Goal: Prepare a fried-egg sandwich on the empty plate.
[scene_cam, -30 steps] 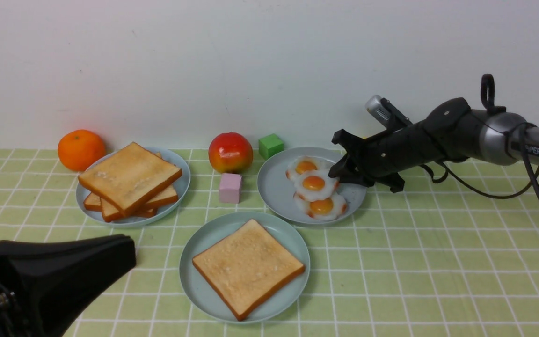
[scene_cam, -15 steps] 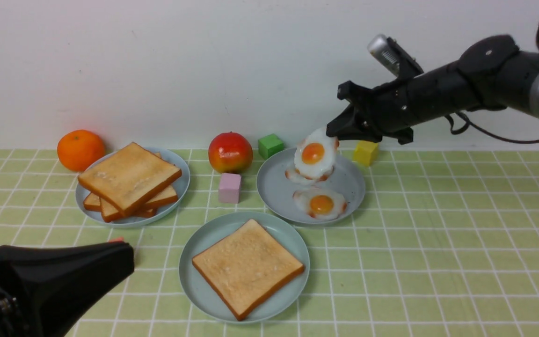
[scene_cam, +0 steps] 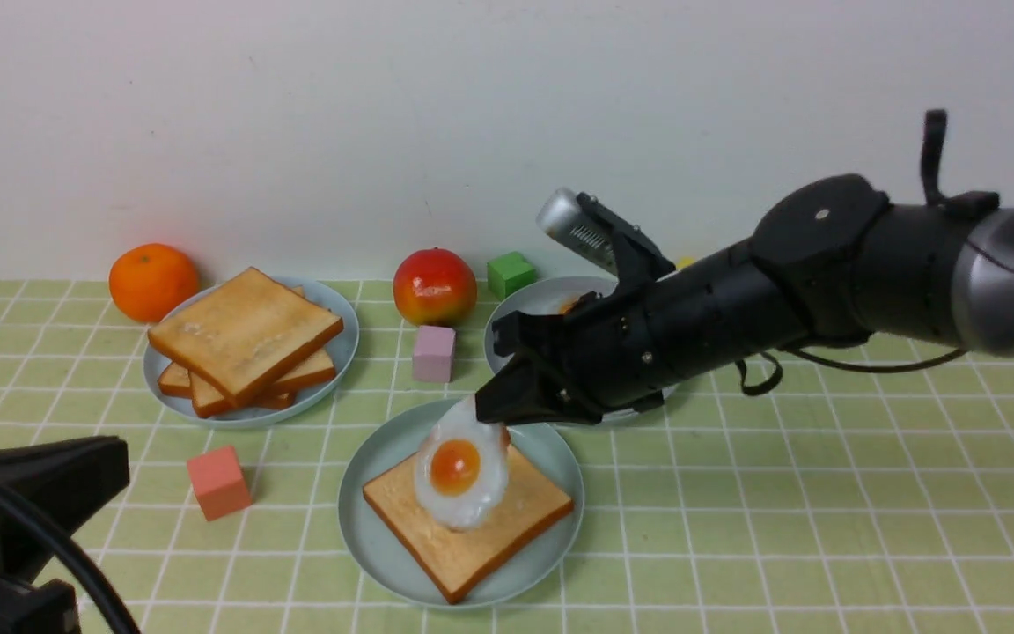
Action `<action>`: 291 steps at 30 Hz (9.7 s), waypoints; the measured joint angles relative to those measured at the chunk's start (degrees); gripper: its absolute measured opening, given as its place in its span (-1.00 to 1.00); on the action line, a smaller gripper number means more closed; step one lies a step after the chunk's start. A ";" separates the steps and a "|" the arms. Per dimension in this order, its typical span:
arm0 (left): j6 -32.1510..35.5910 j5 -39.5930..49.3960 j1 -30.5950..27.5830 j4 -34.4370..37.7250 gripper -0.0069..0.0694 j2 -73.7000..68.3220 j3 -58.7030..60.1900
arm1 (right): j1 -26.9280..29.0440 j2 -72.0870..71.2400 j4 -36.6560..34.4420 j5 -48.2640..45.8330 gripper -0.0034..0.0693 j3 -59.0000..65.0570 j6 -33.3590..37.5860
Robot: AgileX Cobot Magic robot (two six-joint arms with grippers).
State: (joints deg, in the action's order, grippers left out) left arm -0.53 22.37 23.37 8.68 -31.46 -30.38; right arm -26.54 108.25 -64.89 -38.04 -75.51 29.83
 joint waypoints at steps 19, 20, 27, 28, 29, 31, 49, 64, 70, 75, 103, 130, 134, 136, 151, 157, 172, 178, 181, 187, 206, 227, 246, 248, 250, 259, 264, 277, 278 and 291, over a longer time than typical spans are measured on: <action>-0.06 0.30 -0.12 0.86 -0.83 0.00 0.00 | -0.27 7.25 -5.88 5.26 -0.67 0.00 0.13; -0.06 0.30 -0.12 0.86 -0.83 0.00 0.00 | -0.27 7.25 -5.80 5.26 -0.64 0.00 0.12; -0.06 0.30 -0.16 1.16 -0.81 0.00 0.00 | 0.78 7.25 0.02 3.46 0.01 0.00 -2.16; -0.06 0.30 -0.16 1.27 -0.81 0.00 0.00 | 2.01 6.83 3.31 1.73 0.17 0.00 -3.96; -0.06 0.30 -0.16 1.43 -0.81 0.00 0.00 | 2.81 6.29 5.29 0.52 0.21 0.00 -5.09; -0.06 0.58 -0.16 2.03 -0.80 0.00 0.00 | 5.57 4.14 11.80 -2.08 0.27 0.00 -8.63; -2.86 14.02 -1.27 -2.45 -0.85 -38.01 -20.32 | 6.50 -47.99 49.16 -17.77 -0.93 10.74 -23.55; 15.27 15.86 -12.62 -5.92 -0.51 -73.92 -50.35 | 4.87 -73.10 52.23 -16.23 -0.90 15.87 -23.50; 18.24 11.63 -12.62 -9.82 0.11 -79.92 -53.44 | 4.87 -70.13 52.18 -18.76 -0.89 15.91 -23.55; 18.59 7.40 -12.62 -14.25 0.31 -83.29 -53.50 | 4.87 -68.11 51.29 -18.88 -0.89 15.98 -23.55; 11.96 15.40 -5.62 -17.42 -0.60 -72.20 -52.68 | 4.87 -67.31 47.76 -20.93 -0.87 15.98 -23.55; -4.85 1.09 19.55 -27.65 -0.60 -70.30 -33.60 | 4.87 -67.31 44.94 -24.39 -0.82 15.98 -23.55; -4.85 0.36 19.55 -27.65 -0.60 -70.30 -33.60 | 4.87 -67.31 44.77 -24.56 -0.82 15.98 -23.55; -4.85 0.45 19.55 -27.65 -0.56 -70.35 -33.60 | 4.87 -67.31 44.74 -24.57 -0.82 15.98 -23.55; -9.85 3.32 19.55 -26.73 0.03 -68.93 -33.60 | 4.87 -67.31 43.40 -24.79 -0.82 15.98 -23.55; -14.06 7.24 19.55 -23.72 -0.01 -58.58 -33.60 | 4.87 -67.31 43.40 -25.68 -0.82 15.98 -23.55; -16.80 -8.02 19.55 -19.42 -0.85 6.43 -1.19 | 4.87 -80.48 56.29 -30.71 -0.90 21.43 -29.83; -21.17 -16.53 19.55 -19.08 -0.85 22.76 15.31 | 4.87 -91.49 61.47 -27.53 -0.90 29.84 -37.38; -21.81 -17.15 19.55 -19.31 -0.85 25.85 18.40 | 4.87 -94.07 61.87 -21.21 -0.90 34.29 -39.36; -21.97 -14.77 19.55 -19.52 -0.85 26.81 20.87 | 4.87 -94.87 60.67 -3.67 -0.89 43.59 -40.11; -22.00 -2.42 19.55 -19.52 -0.85 26.81 20.94 | 6.73 -97.29 60.14 17.66 -0.88 63.90 -40.19; -22.14 -2.00 19.55 -19.76 -0.85 26.85 21.07 | 25.86 -108.81 67.04 16.29 -0.94 76.62 -38.73; -22.14 -2.00 19.55 -19.76 -0.80 26.85 21.07 | 25.86 -108.81 67.04 16.12 -0.92 76.57 -38.73; -22.14 -2.00 19.55 -19.76 -0.80 26.85 21.07 | 25.86 -108.81 67.04 16.12 -0.92 76.57 -38.73; -22.14 -2.00 19.55 -19.76 -0.79 26.85 21.07 | 25.86 -108.81 67.10 16.12 -0.91 76.57 -38.73; -19.77 -9.61 9.78 -19.94 -0.84 26.85 22.02 | 25.88 -108.81 67.10 16.12 -0.90 76.57 -38.73; -19.45 -13.81 -5.66 -15.01 -0.85 26.94 22.02 | 25.88 -108.81 67.10 16.12 -0.90 76.57 -38.73; -19.34 -0.29 -21.14 -7.02 -0.85 32.06 32.20 | 25.88 -108.88 67.21 16.12 -0.89 76.57 -38.73; -19.34 -0.23 -21.16 -7.02 -0.85 32.06 32.20 | 25.88 -108.88 67.21 16.12 -0.89 76.57 -38.73; -19.34 -0.30 -21.16 -7.02 -0.85 32.06 32.20 | 25.88 -108.88 67.21 16.12 -0.86 76.57 -38.73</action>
State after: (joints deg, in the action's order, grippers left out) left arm -19.87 22.08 2.21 1.67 0.61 1.82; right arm -0.66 -0.64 2.32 -21.93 1.05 -8.90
